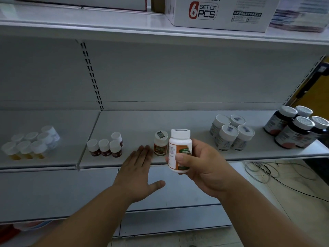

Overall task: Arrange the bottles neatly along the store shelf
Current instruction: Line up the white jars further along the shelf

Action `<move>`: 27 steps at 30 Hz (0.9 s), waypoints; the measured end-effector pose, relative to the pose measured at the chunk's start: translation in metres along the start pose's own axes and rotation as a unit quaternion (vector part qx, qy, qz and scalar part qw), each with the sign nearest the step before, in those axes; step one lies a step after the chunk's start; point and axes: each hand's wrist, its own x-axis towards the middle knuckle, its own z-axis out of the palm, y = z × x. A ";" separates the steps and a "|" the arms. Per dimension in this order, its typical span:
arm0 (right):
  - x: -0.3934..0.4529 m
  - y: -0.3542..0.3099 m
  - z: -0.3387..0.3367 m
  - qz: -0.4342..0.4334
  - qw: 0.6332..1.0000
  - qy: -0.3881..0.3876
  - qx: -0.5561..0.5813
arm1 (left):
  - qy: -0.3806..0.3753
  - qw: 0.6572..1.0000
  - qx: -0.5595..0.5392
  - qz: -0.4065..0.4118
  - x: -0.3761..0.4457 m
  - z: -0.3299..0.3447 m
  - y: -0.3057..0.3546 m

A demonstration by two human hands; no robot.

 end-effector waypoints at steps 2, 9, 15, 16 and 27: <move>0.003 0.001 0.002 -0.010 0.999 0.025 -0.041 | 0.000 1.000 -0.002 0.000 0.001 0.001 -0.001; 0.013 0.009 -0.003 -0.007 0.997 0.004 -0.072 | -0.013 1.000 -0.007 -0.003 0.001 -0.002 -0.001; 0.028 0.007 -0.018 -0.019 0.978 -0.068 -0.198 | 0.034 0.989 -0.135 -0.055 -0.009 -0.008 0.009; 0.031 0.006 -0.020 -0.026 0.975 -0.080 -0.206 | 0.061 0.981 -0.172 -0.067 -0.017 -0.009 0.012; 0.052 0.019 0.052 -0.147 0.908 -0.269 -0.285 | 0.232 0.902 -0.239 -0.274 -0.134 -0.038 0.039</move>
